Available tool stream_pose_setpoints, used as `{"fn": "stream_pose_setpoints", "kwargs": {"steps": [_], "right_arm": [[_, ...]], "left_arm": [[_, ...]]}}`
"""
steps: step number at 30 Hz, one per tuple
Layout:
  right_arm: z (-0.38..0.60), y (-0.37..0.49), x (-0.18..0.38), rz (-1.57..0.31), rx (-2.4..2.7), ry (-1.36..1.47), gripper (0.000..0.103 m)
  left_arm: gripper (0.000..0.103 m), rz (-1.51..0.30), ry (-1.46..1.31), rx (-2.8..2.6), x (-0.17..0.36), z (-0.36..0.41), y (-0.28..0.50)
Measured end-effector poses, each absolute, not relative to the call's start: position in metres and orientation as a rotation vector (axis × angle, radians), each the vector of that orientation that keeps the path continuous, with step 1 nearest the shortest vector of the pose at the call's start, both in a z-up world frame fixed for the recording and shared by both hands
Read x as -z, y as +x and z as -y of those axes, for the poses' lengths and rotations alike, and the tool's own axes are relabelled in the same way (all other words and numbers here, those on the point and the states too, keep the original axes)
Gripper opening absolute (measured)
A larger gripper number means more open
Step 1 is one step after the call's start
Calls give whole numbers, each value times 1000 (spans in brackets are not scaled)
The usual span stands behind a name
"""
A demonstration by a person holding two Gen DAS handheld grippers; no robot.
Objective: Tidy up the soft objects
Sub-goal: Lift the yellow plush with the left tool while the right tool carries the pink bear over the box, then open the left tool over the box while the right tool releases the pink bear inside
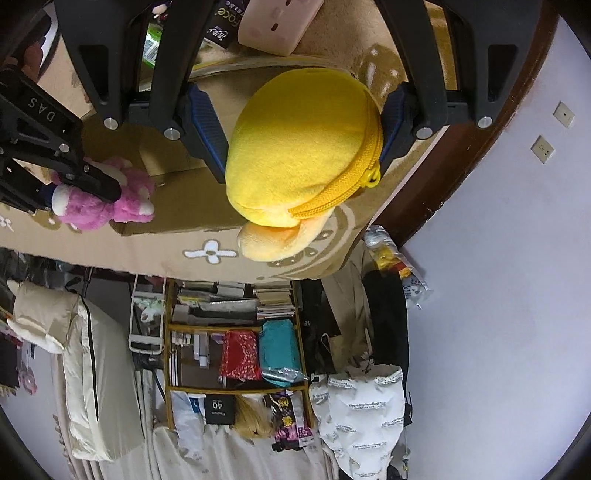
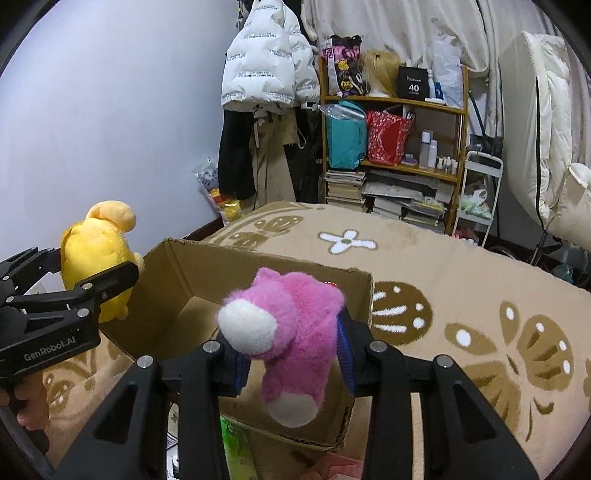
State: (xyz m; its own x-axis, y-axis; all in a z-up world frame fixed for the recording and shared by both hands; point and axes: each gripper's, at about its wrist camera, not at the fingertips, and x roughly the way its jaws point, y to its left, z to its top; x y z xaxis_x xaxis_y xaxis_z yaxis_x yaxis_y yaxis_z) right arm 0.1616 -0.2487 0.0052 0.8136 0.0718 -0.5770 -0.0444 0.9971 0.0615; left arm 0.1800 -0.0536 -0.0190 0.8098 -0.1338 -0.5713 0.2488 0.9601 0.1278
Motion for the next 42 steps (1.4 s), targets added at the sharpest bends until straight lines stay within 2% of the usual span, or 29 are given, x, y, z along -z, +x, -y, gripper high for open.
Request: {"fn": "stream_pose_setpoints", "kwargs": {"steps": [26,36,39,42], "right_arm": [[254,169,15,-696,-93,122,43],[252,169,15,-709,-104,103,44],[252,170,16,-723,-104,105,45],[255,169,15,-726,-103,112,54]], "left_arm": [[76,-648,180,281,34,60,179],[92,-687,183,275,41,61,184],[93,-683,198,268,40,61,183],[94,-686,194,254,37,58,183]]}}
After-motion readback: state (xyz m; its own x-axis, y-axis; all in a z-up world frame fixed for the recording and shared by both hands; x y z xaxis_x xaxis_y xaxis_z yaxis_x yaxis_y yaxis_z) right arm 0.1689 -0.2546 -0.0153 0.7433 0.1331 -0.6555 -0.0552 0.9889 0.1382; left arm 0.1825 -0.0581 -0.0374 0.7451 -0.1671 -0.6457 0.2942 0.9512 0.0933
